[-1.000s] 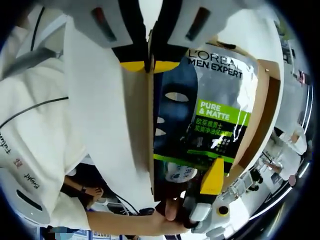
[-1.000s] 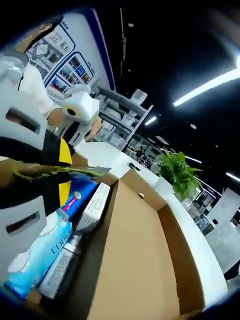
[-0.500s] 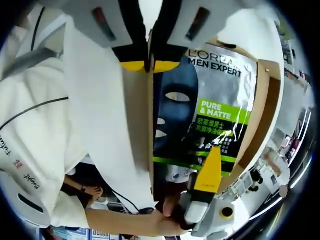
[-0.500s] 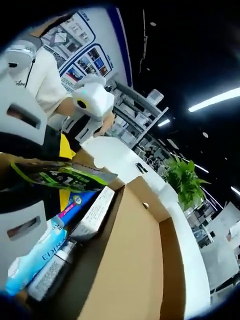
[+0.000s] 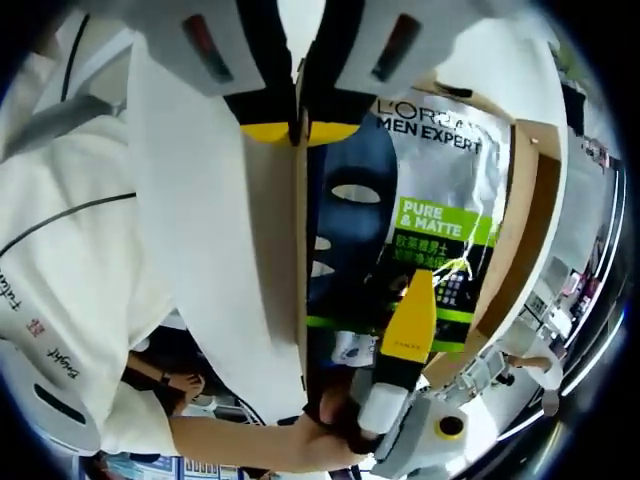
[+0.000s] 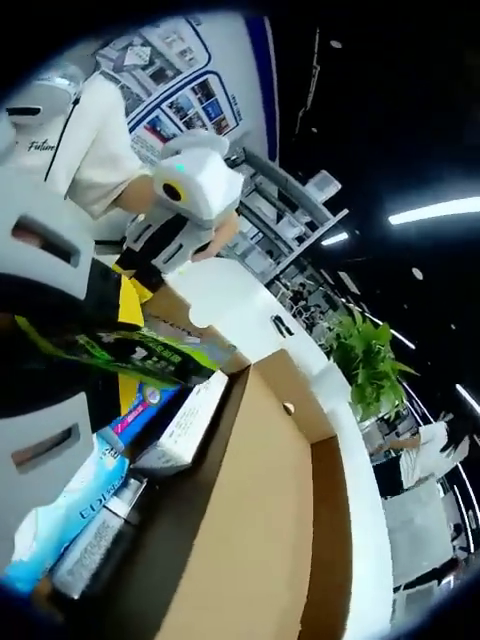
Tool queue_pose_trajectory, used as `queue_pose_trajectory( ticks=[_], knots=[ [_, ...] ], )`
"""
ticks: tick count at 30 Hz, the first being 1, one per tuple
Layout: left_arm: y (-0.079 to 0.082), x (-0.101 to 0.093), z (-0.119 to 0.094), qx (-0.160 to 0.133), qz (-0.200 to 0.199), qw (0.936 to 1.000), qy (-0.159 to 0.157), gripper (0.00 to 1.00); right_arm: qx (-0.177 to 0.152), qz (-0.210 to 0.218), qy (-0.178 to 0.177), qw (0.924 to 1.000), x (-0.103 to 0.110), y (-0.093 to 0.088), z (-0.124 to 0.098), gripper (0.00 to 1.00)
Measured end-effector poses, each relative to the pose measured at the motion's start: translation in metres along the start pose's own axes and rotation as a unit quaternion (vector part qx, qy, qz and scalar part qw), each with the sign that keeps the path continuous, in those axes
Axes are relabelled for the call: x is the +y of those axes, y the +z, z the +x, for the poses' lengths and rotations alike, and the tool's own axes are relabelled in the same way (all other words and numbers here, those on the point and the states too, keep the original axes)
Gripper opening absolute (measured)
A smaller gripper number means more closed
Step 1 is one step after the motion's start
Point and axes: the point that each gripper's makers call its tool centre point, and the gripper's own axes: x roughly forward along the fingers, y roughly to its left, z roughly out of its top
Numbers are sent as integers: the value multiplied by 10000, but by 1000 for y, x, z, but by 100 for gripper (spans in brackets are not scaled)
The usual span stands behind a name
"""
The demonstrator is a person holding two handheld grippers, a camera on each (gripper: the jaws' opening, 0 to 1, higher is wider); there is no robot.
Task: Operate the shoe box by opening the lid, removing the specified soft item, and placing it in the target area until the item is outside and the box remains undamaged.
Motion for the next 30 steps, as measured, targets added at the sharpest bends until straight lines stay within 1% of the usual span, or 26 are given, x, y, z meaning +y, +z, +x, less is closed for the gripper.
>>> queue_pose_trajectory(
  ticks=[1,3,4,5,7,8,9,12,14,15,17,18,19,20,21,22,23,24,25,27,28,29,30],
  knots=[
    [0,0,0,3,1,10000,-10,2,79,116,24,9999,0,-3,1,8],
    [0,0,1,25,21,10000,-9,2,213,42,-230,9995,-9,-9,5,8],
    [0,0,1,26,33,10000,2,2,485,-135,-397,9979,-14,-19,4,9],
    [-1,0,1,24,34,10000,16,2,574,-148,-489,9970,-16,-23,4,9],
    [-1,0,1,25,43,10000,35,2,442,-155,-479,9978,-12,-22,5,9],
    [-1,0,1,23,46,10000,54,2,346,-154,-439,9983,-10,-18,3,7],
    [-1,1,1,12,40,10000,66,2,184,-86,-241,9995,-2,-11,5,5],
    [0,2,1,-55,-7,10000,40,2,266,-20,-271,9993,-5,-11,4,3],
    [0,2,1,-47,2,10000,30,2,276,-30,-269,9993,-5,-10,4,2],
    [0,2,1,-36,7,10000,36,2,233,-132,-182,9995,-2,-7,4,1],
    [0,2,1,-30,8,10000,38,2,144,-179,-90,9997,0,-1,3,0],
    [0,2,1,-30,8,10000,40,3,45,-62,-7,10000,3,2,3,0],
    [0,2,1,-27,26,10000,55,3,-79,52,182,9998,9,7,3,0],
    [0,2,2,-25,33,10000,59,3,-39,41,173,9998,8,6,1,0],
    [0,2,2,-22,43,10000,69,3,-91,98,106,9999,6,8,0,0],
    [0,2,2,-25,37,10000,74,3,-27,213,56,9998,5,7,0,0],
    [0,2,2,-27,29,10000,64,3,277,215,142,9993,9,-1,-2,0],
    [0,2,2,-19,24,10000,70,3,135,51,158,9998,9,3,-2,0],
    [0,2,2,-10,15,10000,77,3,41,-21,126,9999,8,6,-6,0],
    [0,2,2,2,22,10000,78,3,47,39,217,9997,12,10,-13,0],
    [0,2,2,-1,5,10000,68,3,76,36,365,9993,18,13,-17,0],
    [0,2,2,5,2,10000,53,3,119,36,326,9994,20,16,-25,0],
    [0,2,2,22,9,10000,55,3,129,35,306,9994,20,17,-28,0]
  ],
)
